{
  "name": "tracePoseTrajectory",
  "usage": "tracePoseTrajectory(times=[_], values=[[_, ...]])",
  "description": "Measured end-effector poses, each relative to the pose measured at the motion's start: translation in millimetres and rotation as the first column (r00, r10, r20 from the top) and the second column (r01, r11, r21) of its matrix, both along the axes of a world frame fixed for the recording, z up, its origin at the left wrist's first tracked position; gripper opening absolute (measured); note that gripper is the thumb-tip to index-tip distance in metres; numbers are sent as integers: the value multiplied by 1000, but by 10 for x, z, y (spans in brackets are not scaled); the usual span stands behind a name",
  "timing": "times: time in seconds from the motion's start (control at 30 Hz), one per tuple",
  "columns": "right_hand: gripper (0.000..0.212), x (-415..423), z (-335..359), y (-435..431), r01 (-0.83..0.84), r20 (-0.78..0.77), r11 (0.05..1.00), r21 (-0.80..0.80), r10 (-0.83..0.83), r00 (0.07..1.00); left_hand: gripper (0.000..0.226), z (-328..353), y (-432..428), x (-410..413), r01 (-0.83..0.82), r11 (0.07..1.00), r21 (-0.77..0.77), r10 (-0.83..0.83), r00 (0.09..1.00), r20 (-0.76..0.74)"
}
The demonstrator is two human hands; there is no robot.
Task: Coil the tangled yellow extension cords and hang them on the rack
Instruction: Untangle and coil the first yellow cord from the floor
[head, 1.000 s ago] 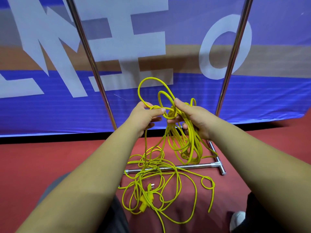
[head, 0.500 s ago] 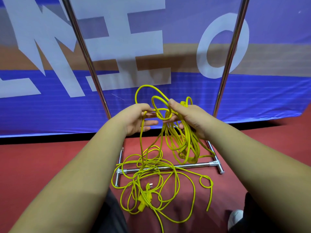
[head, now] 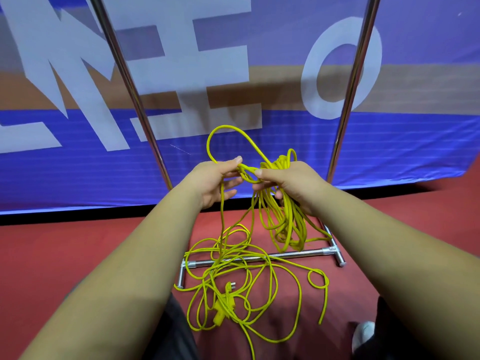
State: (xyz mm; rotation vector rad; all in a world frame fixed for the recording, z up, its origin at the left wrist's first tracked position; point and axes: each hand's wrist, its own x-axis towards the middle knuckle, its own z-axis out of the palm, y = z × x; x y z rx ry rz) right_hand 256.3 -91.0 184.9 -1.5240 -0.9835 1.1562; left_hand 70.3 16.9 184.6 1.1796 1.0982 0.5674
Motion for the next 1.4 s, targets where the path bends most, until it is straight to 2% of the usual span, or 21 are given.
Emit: tracePoseTrajectory(times=[0.1, 0.17, 0.27, 0.4, 0.47, 0.53, 0.6, 0.7, 0.8, 0.83, 0.87, 0.93, 1.03, 1.13, 1.2, 1.27, 1.33, 1.4], values=[[26, -6, -62, 40, 58, 33, 998, -9, -58, 998, 42, -58, -46, 73, -60, 989, 137, 69, 996, -61], [26, -19, -79, 43, 43, 74, 999, -29, -41, 996, 49, -75, -71, 109, -83, 974, 212, 103, 991, -88], [23, -30, -92, 43, 34, 98, 999, -36, -30, 995, 43, -53, -97, 122, -79, 932, 354, 117, 989, -88], [24, -7, -88, 67, 165, 132, 985, -46, -157, 979, 27, -23, 18, 12, -95, 833, 545, 175, 980, -96], [27, 45, -85, 94, 243, 56, 970, -28, -241, 969, 25, -27, 132, -80, -94, 784, 614, 228, 963, -144], [20, 123, -72, 131, 308, -146, 951, -15, -307, 941, 31, -45, 240, -170, -72, 773, 631, 269, 937, -222], [14, 225, -46, 168, 371, -338, 928, -26, -357, 871, 33, -84, 328, -244, 6, 785, 620, 290, 880, -376], [18, 396, -17, 196, 445, -495, 893, -60, -414, 764, 25, -170, 379, -308, 200, 808, 554, 264, 718, -644], [19, 532, -54, 222, 512, -488, 855, -77, -480, 729, 36, -248, 356, -309, 445, 784, 432, 151, 539, -829], [16, 558, -70, 230, 530, -462, 844, -76, -501, 732, 38, -249, 331, -308, 490, 780, 389, 95, 522, -848], [14, 581, -100, 244, 544, -435, 836, -73, -517, 737, 35, -243, 313, -311, 509, 787, 348, 15, 548, -837], [16, 603, -138, 256, 551, -393, 832, -67, -530, 751, 29, -192, 256, -311, 522, 808, 274, -178, 659, -731], [36, 603, -189, 250, 534, -341, 844, -49, -517, 785, 59, -36, 169, -272, 617, 758, 211, -445, 726, -524], [47, 599, -246, 281, 546, -225, 834, -80, -549, 805, 68, 65, 80, -207, 603, 767, 220, -552, 795, -253], [44, 615, -290, 317, 559, -218, 821, -117, -571, 792, 65, 103, 49, -164, 488, 827, 280, -470, 872, -133], [38, 634, -334, 351, 560, -222, 814, -154, -580, 784, 53, 125, 63, -144, 303, 845, 441, -248, 952, -178], [36, 635, -384, 372, 549, -206, 815, -183, -578, 790, 33, 142, 97, -173, 215, 715, 666, 1, 951, -308], [36, 613, -435, 387, 539, -185, 820, -192, -570, 801, 16, 169, 97, -219, 266, 576, 773, 86, 921, -381]])
